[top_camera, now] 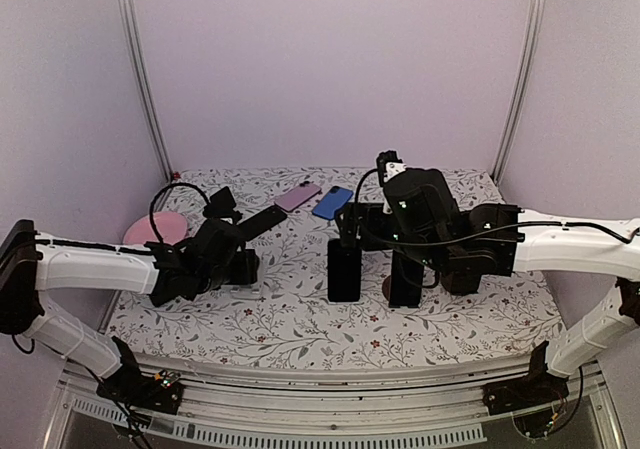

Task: Place the phone on the phone stand
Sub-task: Move the phone stand to the center of the board.

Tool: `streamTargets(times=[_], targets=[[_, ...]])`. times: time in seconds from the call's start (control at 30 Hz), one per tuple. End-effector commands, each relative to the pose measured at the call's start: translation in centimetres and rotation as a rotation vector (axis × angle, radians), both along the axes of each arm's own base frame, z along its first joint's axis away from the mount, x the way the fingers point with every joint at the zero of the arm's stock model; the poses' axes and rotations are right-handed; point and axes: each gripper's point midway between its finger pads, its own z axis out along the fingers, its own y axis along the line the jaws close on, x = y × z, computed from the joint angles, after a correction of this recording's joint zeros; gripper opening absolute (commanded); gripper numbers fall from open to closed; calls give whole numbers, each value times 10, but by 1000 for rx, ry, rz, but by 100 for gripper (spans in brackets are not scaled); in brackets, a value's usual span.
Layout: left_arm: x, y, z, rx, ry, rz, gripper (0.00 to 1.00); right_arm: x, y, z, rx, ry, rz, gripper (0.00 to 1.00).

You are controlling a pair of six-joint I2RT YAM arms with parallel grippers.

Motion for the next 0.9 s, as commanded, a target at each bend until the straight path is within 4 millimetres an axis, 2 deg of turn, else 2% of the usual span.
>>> streamTargets(times=[0.0,0.47,0.87], targets=[[8,-26,12,-54,-42,17,57,-3,-6,11,22,-17,1,99],[6,-88,8,-86,-31,-41,57,-5,-13,10,16,-16,-9,99],[12,-108,-6,-86,-2,-29,58,-7,-21,12,17,-17,-15,99]])
